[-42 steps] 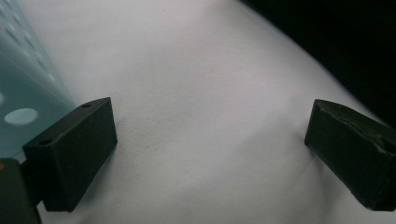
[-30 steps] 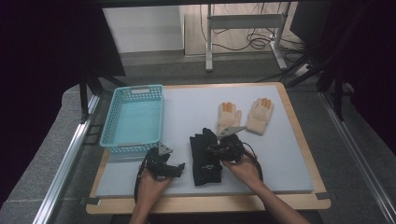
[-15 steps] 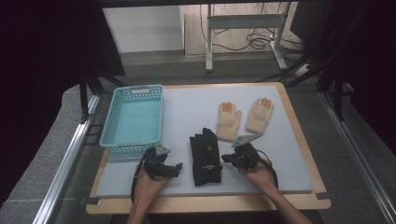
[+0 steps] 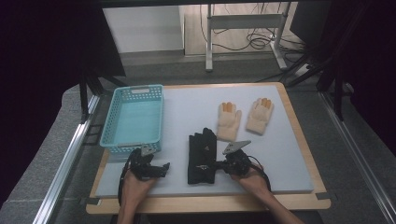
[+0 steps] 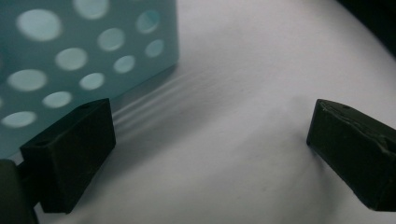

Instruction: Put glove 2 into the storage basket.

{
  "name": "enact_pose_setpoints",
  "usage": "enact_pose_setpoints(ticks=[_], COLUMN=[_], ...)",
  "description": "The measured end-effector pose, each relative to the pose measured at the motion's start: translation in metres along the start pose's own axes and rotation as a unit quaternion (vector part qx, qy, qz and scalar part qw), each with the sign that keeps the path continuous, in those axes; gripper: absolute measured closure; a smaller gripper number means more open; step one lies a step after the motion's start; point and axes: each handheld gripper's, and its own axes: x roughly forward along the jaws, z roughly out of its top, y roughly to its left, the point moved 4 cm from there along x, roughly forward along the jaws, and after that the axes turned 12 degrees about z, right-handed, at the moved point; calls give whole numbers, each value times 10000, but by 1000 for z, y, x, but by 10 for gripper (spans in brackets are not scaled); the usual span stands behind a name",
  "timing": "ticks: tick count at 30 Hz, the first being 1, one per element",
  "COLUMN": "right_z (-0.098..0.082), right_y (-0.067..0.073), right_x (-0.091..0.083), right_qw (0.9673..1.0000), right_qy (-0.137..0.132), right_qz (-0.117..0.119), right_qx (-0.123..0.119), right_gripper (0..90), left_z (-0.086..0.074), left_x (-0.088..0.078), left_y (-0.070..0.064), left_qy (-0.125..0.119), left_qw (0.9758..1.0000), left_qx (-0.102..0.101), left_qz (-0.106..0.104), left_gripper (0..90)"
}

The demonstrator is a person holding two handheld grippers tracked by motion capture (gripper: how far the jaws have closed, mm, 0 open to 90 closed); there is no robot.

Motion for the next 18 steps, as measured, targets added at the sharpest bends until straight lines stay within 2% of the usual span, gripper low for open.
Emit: enact_pose_setpoints(ticks=[3,12,18], right_z=[7,30,33], right_y=[5,12,13], right_x=[11,41,45], right_qw=[10000,9997,9997], right_qy=[-5,10,7], right_qz=[57,-30,-6], right_qx=[-80,-240,-252], right_gripper=[888,887,886], left_z=[-2,-5,-5], left_x=[0,-2,-2], left_y=[5,10,10], left_qy=[45,-18,-16], left_qw=[9999,10000,9999], left_qx=[-100,-24,-37], left_qz=[20,-94,-100], left_gripper=[8,48,47])
